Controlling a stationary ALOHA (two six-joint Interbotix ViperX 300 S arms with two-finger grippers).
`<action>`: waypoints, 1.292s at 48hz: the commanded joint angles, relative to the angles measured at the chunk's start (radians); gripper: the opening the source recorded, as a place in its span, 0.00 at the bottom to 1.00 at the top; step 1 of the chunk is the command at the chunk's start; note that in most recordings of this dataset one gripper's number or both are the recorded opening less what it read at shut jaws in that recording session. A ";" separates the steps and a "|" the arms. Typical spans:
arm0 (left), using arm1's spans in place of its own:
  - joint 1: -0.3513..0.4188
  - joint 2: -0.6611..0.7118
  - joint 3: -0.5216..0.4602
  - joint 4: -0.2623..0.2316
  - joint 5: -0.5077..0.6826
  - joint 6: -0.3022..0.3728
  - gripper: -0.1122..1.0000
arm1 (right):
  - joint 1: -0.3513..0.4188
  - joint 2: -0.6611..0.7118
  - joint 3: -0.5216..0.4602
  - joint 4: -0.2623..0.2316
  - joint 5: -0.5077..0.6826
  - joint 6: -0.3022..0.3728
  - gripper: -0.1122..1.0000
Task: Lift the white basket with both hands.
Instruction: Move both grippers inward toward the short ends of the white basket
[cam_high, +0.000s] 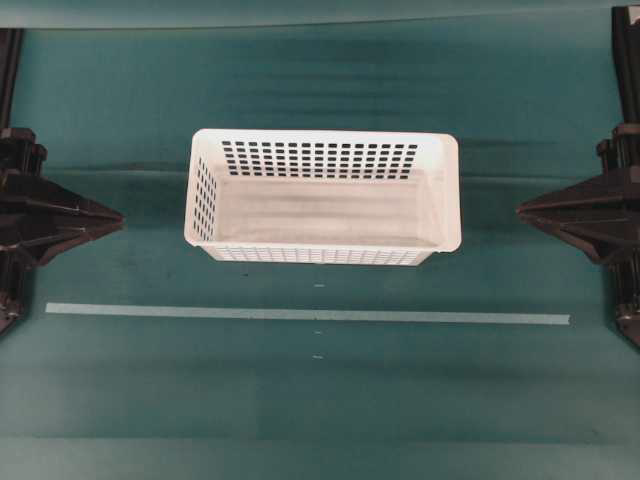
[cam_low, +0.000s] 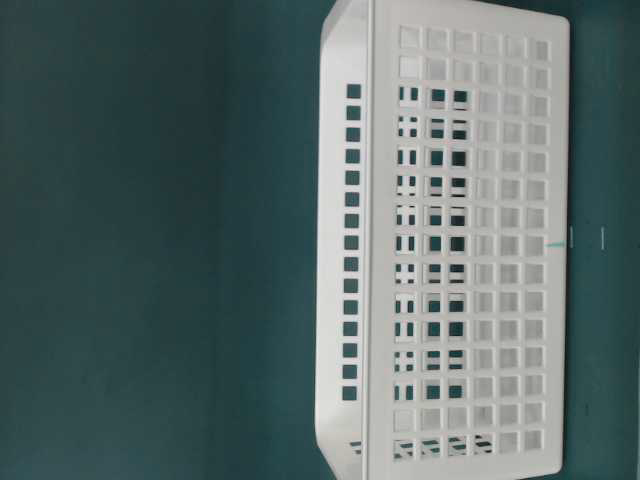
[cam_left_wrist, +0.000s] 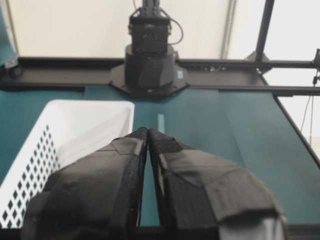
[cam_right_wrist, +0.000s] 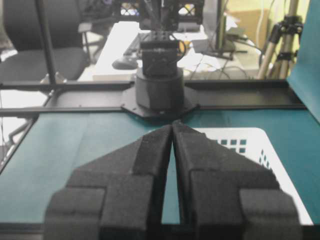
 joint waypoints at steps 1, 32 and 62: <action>0.005 0.006 -0.014 0.015 0.012 -0.029 0.23 | -0.006 0.005 -0.006 0.006 -0.005 0.012 0.23; 0.097 0.035 -0.141 0.017 0.190 -0.310 0.06 | -0.259 0.091 -0.244 0.238 0.727 0.465 0.09; 0.222 0.179 -0.330 0.017 0.646 -1.026 0.06 | -0.394 0.397 -0.489 0.232 1.054 0.746 0.09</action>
